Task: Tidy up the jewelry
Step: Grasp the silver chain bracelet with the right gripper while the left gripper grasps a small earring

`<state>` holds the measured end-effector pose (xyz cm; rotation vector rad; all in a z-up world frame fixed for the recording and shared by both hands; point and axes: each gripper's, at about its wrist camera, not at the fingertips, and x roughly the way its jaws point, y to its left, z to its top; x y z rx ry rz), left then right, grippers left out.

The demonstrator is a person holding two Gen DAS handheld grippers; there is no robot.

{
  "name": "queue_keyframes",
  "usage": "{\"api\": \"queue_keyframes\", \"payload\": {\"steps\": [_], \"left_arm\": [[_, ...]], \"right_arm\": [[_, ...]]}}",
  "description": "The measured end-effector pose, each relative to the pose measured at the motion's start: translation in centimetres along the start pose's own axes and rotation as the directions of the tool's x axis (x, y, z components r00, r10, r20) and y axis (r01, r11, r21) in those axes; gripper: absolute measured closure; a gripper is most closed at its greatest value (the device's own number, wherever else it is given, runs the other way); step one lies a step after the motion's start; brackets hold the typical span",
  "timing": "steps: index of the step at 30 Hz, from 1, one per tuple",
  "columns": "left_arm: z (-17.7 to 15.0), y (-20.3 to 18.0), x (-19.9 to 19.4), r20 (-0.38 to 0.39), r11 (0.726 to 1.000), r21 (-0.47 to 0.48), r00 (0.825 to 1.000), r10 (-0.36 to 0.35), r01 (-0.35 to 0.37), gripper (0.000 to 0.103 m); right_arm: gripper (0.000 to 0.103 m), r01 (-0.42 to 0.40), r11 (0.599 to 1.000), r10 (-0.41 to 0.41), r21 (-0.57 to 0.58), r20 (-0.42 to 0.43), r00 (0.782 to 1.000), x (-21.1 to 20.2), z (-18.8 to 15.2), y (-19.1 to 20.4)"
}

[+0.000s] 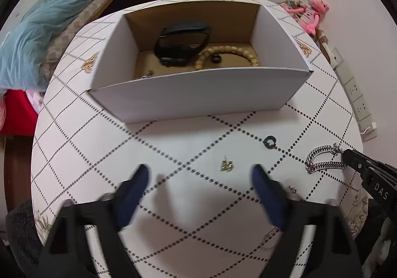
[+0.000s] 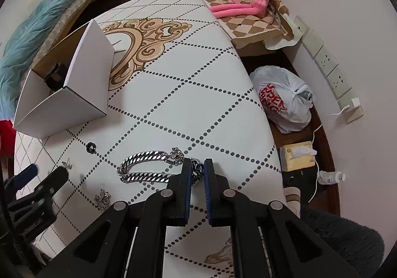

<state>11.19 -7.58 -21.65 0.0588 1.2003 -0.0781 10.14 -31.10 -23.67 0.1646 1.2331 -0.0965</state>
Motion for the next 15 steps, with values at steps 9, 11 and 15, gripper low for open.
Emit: {"api": "queue_keyframes", "payload": {"steps": [9, 11, 15], "left_arm": [[0.19, -0.82, 0.66, 0.003, 0.999, 0.028, 1.0, -0.026, 0.026, 0.082], [0.27, -0.82, 0.67, 0.009, 0.999, 0.032, 1.0, -0.027, 0.026, 0.087], [0.41, -0.72, 0.72, 0.02, 0.999, 0.034, 0.999, -0.033, 0.032, 0.094]], "right_arm": [[0.093, -0.003, 1.0, 0.003, 0.011, 0.001, 1.0, 0.13, 0.25, -0.28], [0.093, -0.002, 1.0, 0.002, 0.01, 0.001, 1.0, 0.17, 0.31, -0.3], [0.093, -0.004, 1.0, 0.004, 0.01, 0.0, 1.0, 0.14, 0.3, -0.24]]}}
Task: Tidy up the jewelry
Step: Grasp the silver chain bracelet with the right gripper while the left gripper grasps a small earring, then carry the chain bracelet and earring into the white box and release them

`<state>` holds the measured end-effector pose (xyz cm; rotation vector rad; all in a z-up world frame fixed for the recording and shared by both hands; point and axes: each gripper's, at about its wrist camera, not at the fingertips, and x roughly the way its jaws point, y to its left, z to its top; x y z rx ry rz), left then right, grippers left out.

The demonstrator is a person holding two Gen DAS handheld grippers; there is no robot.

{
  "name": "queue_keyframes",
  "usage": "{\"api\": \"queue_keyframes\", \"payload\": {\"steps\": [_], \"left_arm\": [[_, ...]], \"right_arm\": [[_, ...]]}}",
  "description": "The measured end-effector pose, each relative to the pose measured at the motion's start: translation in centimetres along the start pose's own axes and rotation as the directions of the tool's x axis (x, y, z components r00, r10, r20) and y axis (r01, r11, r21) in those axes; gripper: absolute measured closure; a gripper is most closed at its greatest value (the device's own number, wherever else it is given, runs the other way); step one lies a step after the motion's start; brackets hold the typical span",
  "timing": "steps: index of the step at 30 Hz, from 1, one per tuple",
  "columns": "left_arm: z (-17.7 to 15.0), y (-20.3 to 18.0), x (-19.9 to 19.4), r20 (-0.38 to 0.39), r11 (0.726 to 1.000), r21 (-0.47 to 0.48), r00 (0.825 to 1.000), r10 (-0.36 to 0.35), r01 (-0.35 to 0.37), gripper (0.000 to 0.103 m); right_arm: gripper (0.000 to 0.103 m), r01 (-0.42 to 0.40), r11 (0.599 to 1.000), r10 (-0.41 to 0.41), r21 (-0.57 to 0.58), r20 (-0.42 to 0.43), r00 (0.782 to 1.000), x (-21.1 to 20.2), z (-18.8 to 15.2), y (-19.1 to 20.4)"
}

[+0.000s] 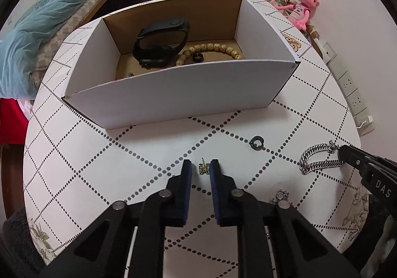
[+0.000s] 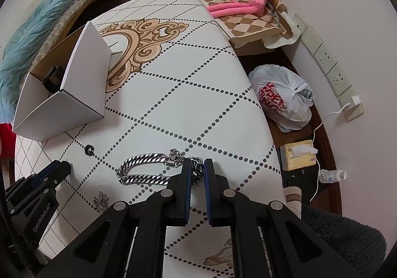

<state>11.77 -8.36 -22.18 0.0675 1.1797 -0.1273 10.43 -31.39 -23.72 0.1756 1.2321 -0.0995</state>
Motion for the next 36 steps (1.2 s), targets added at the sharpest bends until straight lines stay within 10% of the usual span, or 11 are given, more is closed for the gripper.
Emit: {"api": "queue_keyframes", "payload": {"steps": [24, 28, 31, 36], "left_arm": [[2.2, 4.1, -8.6, 0.181, 0.99, -0.071, 0.977, -0.11, 0.124, 0.097], [1.8, 6.5, -7.2, 0.118, 0.976, -0.163, 0.985, -0.123, 0.142, 0.087], [0.8, 6.8, -5.3, 0.064, 0.973, -0.183, 0.989, -0.13, 0.139, 0.05], [-0.8, 5.1, -2.6, 0.006, 0.976, -0.166, 0.99, -0.142, 0.141, 0.048]], "right_arm": [[0.093, -0.164, 0.981, 0.179, -0.107, 0.153, 0.972, -10.3, 3.3, 5.0], [0.094, -0.174, 0.979, 0.189, -0.108, 0.16, 0.969, -10.6, 3.6, 5.4], [0.094, -0.175, 0.98, 0.188, -0.098, 0.143, 0.972, -9.8, 3.1, 5.3], [0.094, -0.164, 0.984, 0.171, -0.074, 0.091, 0.981, -7.3, 1.6, 4.6]]}}
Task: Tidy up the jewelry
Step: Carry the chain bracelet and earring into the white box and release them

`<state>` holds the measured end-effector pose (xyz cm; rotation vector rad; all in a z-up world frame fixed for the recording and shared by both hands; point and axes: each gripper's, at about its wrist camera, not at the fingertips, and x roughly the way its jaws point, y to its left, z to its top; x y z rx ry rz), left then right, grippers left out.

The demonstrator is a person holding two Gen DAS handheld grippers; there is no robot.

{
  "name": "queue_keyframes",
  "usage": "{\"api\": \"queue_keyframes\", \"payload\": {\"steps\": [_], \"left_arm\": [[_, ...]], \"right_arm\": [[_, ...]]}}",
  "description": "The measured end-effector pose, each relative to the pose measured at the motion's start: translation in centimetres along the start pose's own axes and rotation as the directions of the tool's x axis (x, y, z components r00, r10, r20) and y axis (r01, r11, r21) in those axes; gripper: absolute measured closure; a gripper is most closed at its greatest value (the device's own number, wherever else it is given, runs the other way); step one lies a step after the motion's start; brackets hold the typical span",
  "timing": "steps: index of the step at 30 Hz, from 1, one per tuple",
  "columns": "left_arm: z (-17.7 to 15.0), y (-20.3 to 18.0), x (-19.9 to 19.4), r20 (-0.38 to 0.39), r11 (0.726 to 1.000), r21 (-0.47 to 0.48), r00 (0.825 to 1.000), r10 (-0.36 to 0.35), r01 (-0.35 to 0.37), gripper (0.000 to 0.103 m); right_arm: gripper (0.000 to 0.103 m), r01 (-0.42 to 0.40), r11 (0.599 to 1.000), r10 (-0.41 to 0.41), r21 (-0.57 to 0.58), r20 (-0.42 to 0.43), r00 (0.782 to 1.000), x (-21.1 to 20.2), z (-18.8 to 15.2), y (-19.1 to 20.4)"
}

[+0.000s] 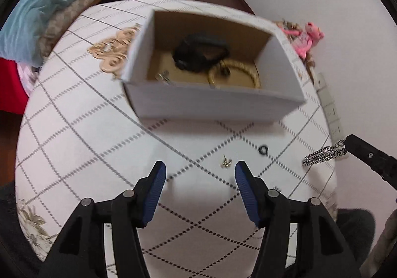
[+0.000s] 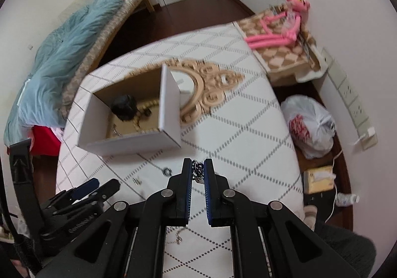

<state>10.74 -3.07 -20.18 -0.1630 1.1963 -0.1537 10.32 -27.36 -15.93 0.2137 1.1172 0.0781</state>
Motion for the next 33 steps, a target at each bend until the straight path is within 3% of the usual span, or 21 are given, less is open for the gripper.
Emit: {"api": "queue_keyframes", "payload": {"steps": [9, 10, 11, 13, 18, 25, 30, 33], "left_arm": [[-1.2, -3.5, 2.8, 0.028, 0.992, 0.11, 0.998, 0.064, -0.067, 0.051], [-1.2, -3.7, 2.8, 0.04, 0.99, 0.119, 0.996, 0.074, -0.078, 0.061], [-1.2, -4.0, 2.9, 0.05, 0.988, 0.13, 0.996, 0.076, -0.082, 0.082], [-1.1, -4.1, 3.1, 0.05, 0.987, 0.144, 0.996, 0.069, -0.075, 0.097], [-0.6, -2.8, 1.4, 0.063, 0.993, 0.113, 0.998, 0.013, -0.02, 0.097], [2.0, -0.6, -5.0, 0.138, 0.996, 0.081, 0.989, -0.054, 0.043, 0.097], [5.7, 0.7, -8.7, 0.191, 0.995, 0.073, 0.978, -0.085, 0.073, 0.097], [7.9, 0.6, -8.8, 0.193, 0.994, 0.083, 0.978, -0.082, 0.067, 0.097]], "right_arm": [[0.094, 0.027, 0.998, -0.025, 0.054, -0.045, 0.999, 1.8, -1.8, -2.5], [0.094, 0.028, 0.998, -0.026, 0.058, -0.047, 0.999, 1.9, -1.9, -2.8], [0.094, 0.03, 0.998, -0.027, 0.061, -0.05, 0.998, 2.0, -1.9, -2.8], [0.094, 0.029, 0.997, -0.026, 0.065, -0.053, 0.998, 2.1, -2.0, -3.0], [0.094, 0.003, 0.998, -0.001, 0.06, -0.045, 0.999, 1.4, -1.3, -2.4], [0.094, -0.083, 0.996, 0.082, 0.033, 0.026, 0.996, -2.4, 1.5, -0.4], [0.094, -0.164, 0.986, 0.163, 0.006, 0.065, 0.984, -4.5, 4.6, 1.6], [0.094, -0.195, 0.98, 0.197, -0.025, 0.071, 0.978, -4.8, 6.6, 3.3]]}}
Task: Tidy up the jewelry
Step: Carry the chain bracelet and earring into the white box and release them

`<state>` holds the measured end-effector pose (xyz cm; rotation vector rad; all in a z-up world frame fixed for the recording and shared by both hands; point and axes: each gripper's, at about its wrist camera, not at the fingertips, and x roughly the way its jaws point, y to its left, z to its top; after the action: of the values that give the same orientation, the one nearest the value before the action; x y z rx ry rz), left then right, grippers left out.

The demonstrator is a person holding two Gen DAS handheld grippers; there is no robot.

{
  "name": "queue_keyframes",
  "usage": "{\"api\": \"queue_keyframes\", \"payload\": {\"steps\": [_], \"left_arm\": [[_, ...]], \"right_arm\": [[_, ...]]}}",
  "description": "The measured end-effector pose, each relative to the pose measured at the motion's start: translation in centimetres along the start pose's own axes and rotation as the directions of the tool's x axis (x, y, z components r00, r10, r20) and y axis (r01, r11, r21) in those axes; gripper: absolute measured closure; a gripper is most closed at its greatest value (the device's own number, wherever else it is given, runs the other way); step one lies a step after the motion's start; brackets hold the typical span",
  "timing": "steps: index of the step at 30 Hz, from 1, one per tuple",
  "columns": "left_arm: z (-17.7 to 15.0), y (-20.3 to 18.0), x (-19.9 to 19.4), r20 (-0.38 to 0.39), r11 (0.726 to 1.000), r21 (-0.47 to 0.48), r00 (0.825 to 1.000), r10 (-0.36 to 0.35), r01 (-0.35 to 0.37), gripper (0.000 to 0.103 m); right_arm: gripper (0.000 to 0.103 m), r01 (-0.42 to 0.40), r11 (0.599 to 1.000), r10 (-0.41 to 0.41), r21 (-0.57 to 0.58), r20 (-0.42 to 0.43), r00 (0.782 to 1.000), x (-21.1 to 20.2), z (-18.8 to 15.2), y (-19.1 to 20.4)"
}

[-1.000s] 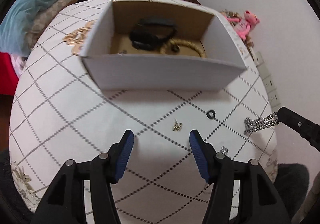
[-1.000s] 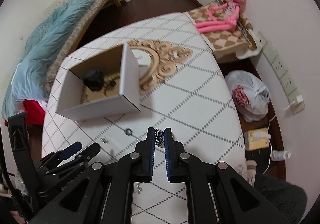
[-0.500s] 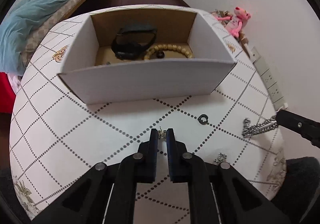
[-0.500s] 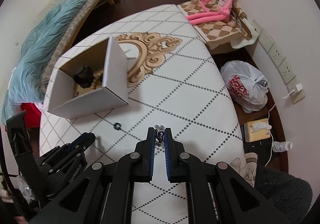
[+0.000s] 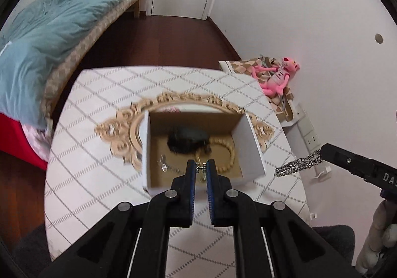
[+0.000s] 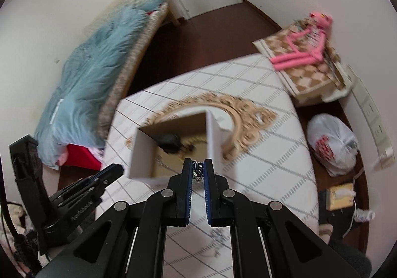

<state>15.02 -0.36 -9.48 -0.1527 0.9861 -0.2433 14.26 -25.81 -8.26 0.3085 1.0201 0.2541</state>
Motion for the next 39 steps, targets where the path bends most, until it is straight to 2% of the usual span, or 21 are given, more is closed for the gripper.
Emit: {"api": "queue_keyframes", "payload": {"steps": [5, 10, 14, 16, 18, 20, 21, 25, 28, 29, 31, 32, 33, 35, 37, 38, 39], "left_arm": [[2.6, 1.1, 2.5, -0.049, 1.0, -0.006, 0.999, -0.001, 0.0, 0.097], [3.7, 2.5, 5.0, -0.114, 0.999, -0.036, 0.993, -0.017, 0.013, 0.097], [4.7, 3.2, 6.7, -0.167, 0.998, -0.055, 0.986, 0.003, -0.012, 0.093], [5.1, 3.4, 7.3, -0.178, 0.998, -0.048, 0.983, 0.038, -0.048, 0.091], [5.4, 3.6, 7.4, -0.173, 0.996, -0.043, 0.983, 0.065, -0.073, 0.079], [5.7, 3.7, 7.3, -0.163, 0.994, -0.041, 0.982, 0.097, -0.105, 0.026], [5.9, 3.8, 7.1, -0.149, 0.992, -0.044, 0.982, 0.112, -0.12, 0.019], [6.2, 4.4, 6.7, -0.132, 0.987, -0.047, 0.98, 0.146, -0.153, 0.018], [6.1, 4.8, 6.7, -0.134, 0.98, -0.035, 0.973, 0.19, -0.197, 0.011], [5.9, 4.9, 6.6, -0.132, 0.977, -0.031, 0.969, 0.207, -0.212, 0.007], [5.6, 5.1, 6.4, -0.131, 0.971, -0.029, 0.964, 0.232, -0.238, 0.005], [5.4, 5.2, 6.2, -0.129, 0.969, -0.03, 0.962, 0.24, -0.246, 0.005], [5.3, 5.2, 6.1, -0.126, 0.968, -0.03, 0.962, 0.244, -0.249, 0.005], [4.8, 5.1, 5.6, -0.105, 0.963, -0.026, 0.959, 0.264, -0.268, 0.005], [4.4, 5.0, 5.1, -0.085, 0.959, -0.019, 0.956, 0.282, -0.284, 0.004], [3.9, 4.9, 4.8, -0.069, 0.952, -0.012, 0.95, 0.305, -0.306, 0.0], [3.6, 4.7, 4.6, -0.064, 0.946, -0.005, 0.944, 0.325, -0.326, 0.0]], "right_arm": [[0.094, -0.009, 0.999, 0.008, -0.05, -0.016, 1.0, 2.2, 3.1, 2.3], [0.094, 0.013, 0.997, -0.019, -0.073, -0.085, 0.996, 6.2, 4.7, 3.3], [0.094, 0.042, 0.996, -0.052, -0.081, -0.129, 0.99, 8.8, 5.4, 3.1], [0.094, 0.048, 0.995, -0.062, -0.087, -0.154, 0.986, 9.9, 5.8, 3.0], [0.094, 0.057, 0.994, -0.072, -0.092, -0.172, 0.983, 10.8, 6.0, 2.9], [0.094, 0.069, 0.992, -0.089, -0.109, -0.194, 0.977, 11.6, 6.2, 2.9], [0.094, 0.069, 0.992, -0.089, -0.105, -0.203, 0.975, 11.9, 6.3, 2.8], [0.093, 0.068, 0.993, -0.09, -0.093, -0.255, 0.963, 13.0, 6.3, 2.3], [0.092, 0.079, 0.992, -0.103, -0.099, -0.268, 0.958, 13.0, 6.2, 2.3], [0.087, 0.08, 0.992, -0.103, -0.097, -0.269, 0.958, 13.0, 6.2, 2.2], [0.071, 0.079, 0.992, -0.103, -0.099, -0.268, 0.958, 12.5, 6.0, 2.2], [0.058, 0.083, 0.992, -0.106, -0.099, -0.265, 0.958, 12.3, 5.9, 2.2], [0.05, 0.089, 0.991, -0.113, -0.102, -0.261, 0.959, 12.1, 5.7, 2.1], [0.044, 0.113, 0.986, -0.141, -0.121, -0.249, 0.958, 11.7, 5.4, 2.2], [0.029, 0.156, 0.978, -0.187, -0.142, -0.239, 0.953, 11.5, 4.9, 2.2], [0.014, 0.171, 0.974, -0.203, -0.149, -0.234, 0.951, 11.4, 4.5, 2.1], [0.008, 0.181, 0.971, -0.213, -0.153, -0.229, 0.95, 11.3, 4.2, 2.0]]}}
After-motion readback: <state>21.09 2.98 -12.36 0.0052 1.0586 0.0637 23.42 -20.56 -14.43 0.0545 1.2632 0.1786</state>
